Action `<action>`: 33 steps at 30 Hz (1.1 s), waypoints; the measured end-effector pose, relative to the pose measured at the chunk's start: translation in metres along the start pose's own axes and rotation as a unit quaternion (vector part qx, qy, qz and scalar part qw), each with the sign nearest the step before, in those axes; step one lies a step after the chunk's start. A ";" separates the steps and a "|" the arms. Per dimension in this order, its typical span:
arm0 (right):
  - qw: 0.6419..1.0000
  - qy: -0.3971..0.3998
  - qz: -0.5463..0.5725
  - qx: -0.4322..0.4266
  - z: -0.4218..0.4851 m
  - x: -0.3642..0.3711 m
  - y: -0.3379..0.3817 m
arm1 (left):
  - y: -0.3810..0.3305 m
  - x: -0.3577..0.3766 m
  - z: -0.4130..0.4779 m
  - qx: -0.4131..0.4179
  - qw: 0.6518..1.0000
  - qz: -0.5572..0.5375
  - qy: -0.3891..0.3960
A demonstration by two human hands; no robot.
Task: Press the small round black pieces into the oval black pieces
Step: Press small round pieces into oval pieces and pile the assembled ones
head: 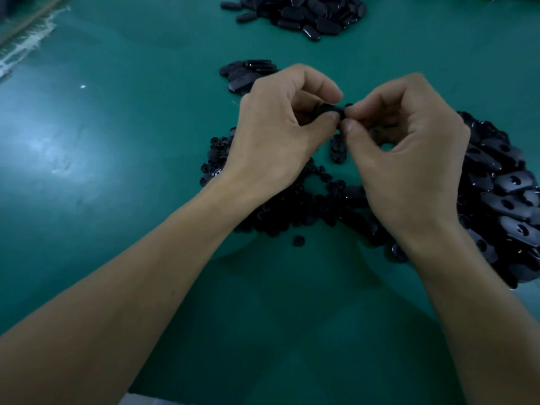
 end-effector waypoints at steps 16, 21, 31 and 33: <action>0.966 0.068 0.215 0.127 0.003 0.005 -0.028 | 0.008 0.003 0.002 -0.074 0.983 -0.114 0.123; 0.968 0.071 0.204 0.126 0.003 0.005 -0.029 | 0.008 0.003 0.002 -0.076 0.983 -0.102 0.129; 0.977 0.063 0.150 0.135 0.003 0.003 -0.029 | 0.007 0.005 0.000 -0.067 0.988 -0.066 0.126; 0.978 0.060 0.148 0.136 0.003 0.003 -0.028 | 0.006 0.004 0.000 -0.062 0.989 -0.059 0.119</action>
Point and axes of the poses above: each hand's wrist, its own z-axis towards the middle knuckle, its own x-axis out of the palm, y = z × x, the point moved 6 cm from there along z, towards the middle knuckle, and after that the axes turned 14 degrees about -x, right-handed, at the moved point
